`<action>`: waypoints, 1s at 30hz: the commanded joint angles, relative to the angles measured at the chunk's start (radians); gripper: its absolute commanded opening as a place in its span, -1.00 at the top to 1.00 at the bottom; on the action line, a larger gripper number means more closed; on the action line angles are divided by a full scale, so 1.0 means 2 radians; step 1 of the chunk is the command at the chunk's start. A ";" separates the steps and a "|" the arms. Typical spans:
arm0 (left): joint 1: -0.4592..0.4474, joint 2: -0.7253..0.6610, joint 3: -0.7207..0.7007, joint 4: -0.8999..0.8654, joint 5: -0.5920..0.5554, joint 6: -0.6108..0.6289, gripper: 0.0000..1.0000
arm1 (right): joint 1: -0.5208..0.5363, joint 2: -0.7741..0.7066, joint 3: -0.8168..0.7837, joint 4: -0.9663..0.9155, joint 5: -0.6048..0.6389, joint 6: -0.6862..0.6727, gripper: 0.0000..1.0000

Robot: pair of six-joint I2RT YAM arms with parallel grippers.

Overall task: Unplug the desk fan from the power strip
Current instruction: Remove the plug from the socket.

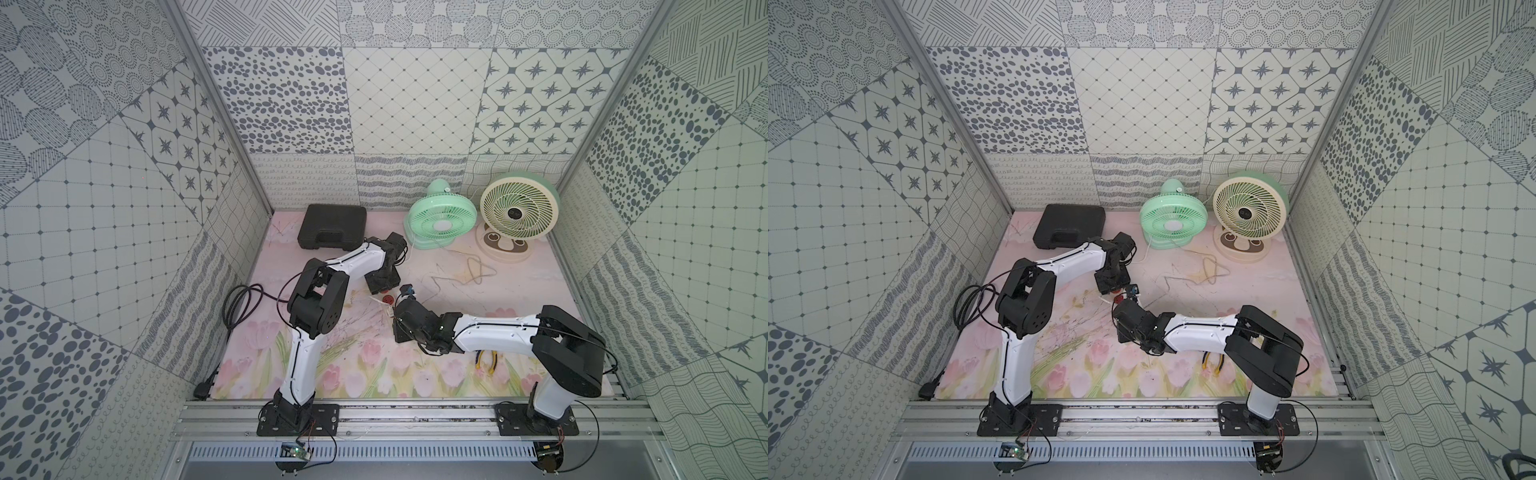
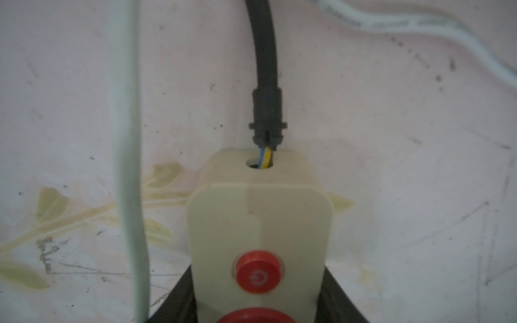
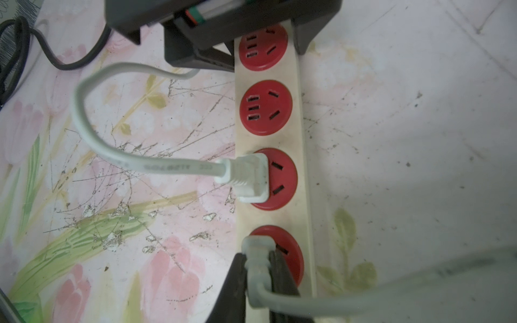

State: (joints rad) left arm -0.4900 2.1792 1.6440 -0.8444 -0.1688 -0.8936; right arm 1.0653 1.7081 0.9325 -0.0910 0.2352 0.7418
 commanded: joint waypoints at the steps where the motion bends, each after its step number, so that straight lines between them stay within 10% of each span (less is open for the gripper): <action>1: 0.008 0.027 -0.019 -0.067 -0.002 -0.001 1.00 | -0.007 -0.012 -0.012 -0.027 0.035 0.009 1.00; 30: 0.008 0.029 -0.008 -0.073 0.000 0.001 1.00 | 0.079 0.048 0.073 -0.105 0.181 -0.071 1.00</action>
State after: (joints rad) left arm -0.4885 2.1845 1.6550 -0.8551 -0.1604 -0.8932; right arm 1.2129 1.7985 1.0550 -0.2348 0.5503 0.6163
